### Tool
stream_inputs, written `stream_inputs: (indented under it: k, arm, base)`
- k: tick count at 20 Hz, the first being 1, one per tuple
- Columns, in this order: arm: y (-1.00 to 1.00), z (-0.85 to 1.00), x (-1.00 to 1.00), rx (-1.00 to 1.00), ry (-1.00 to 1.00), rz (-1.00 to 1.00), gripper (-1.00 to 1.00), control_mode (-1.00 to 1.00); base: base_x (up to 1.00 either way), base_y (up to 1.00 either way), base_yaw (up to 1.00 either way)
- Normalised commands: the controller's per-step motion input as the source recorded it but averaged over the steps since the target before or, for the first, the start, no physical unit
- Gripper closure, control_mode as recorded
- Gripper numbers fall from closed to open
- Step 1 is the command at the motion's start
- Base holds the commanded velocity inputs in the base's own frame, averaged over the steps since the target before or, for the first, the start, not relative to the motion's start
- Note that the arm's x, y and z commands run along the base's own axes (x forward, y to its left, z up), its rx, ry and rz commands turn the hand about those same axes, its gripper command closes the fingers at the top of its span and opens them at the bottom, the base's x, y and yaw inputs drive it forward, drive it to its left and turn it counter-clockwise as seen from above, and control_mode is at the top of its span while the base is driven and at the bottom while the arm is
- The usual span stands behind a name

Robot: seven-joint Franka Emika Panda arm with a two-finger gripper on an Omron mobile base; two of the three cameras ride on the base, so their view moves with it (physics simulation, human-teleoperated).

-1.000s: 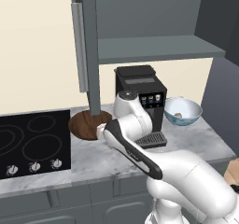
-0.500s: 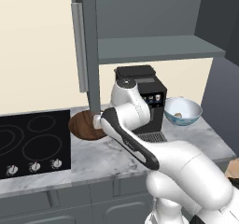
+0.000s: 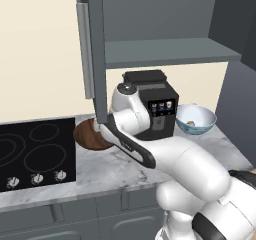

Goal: Pick both bowls and place them on the counter. Then place the avocado in one bowl and place the mushroom in the other bowl.

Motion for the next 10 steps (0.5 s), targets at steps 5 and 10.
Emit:
stream_inputs:
  k: [5, 10]
  arm:
    - [0.1, -0.25, 0.41, 0.0, 0.01, 0.09, 1.0, -1.0]
    - [0.18, -0.33, 0.37, 0.0, 0.05, 0.05, 1.0, -1.0]
  base:
    - [0.0, 0.0, 0.0]
    - [0.0, 0.0, 0.0]
